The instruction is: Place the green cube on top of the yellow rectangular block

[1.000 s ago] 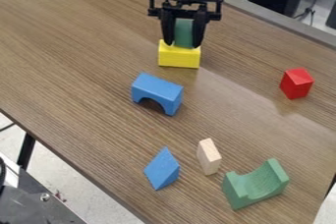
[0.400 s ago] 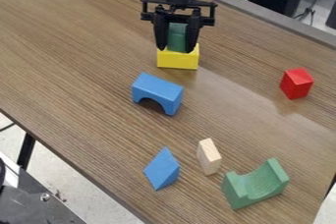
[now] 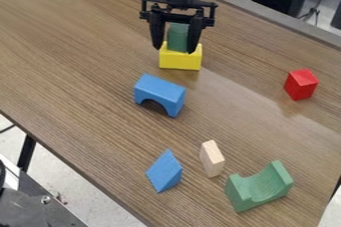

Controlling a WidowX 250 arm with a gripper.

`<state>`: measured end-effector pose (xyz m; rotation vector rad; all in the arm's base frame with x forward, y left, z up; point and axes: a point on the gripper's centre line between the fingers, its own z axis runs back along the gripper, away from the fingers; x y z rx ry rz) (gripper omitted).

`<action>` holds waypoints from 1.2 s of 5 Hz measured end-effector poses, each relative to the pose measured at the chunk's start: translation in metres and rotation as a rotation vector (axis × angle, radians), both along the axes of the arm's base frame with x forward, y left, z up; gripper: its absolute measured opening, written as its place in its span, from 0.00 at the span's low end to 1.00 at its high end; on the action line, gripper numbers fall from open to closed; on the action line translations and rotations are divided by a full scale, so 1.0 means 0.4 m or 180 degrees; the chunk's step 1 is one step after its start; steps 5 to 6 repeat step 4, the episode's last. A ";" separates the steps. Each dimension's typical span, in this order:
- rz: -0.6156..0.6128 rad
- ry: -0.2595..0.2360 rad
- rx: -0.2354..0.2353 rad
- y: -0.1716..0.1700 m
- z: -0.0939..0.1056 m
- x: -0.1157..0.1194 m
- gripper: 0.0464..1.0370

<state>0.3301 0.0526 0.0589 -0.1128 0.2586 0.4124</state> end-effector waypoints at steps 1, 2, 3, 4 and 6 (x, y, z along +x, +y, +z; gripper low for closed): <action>-0.0061 -0.0206 0.0068 -0.009 0.030 0.004 0.96; -0.0151 -0.0353 0.0133 -0.038 0.069 0.007 0.96; -0.0396 -0.0776 0.0363 -0.106 0.163 0.003 0.96; -0.0755 -0.0786 0.0554 -0.161 0.215 -0.004 0.96; -0.0755 -0.0786 0.0554 -0.161 0.215 -0.004 0.96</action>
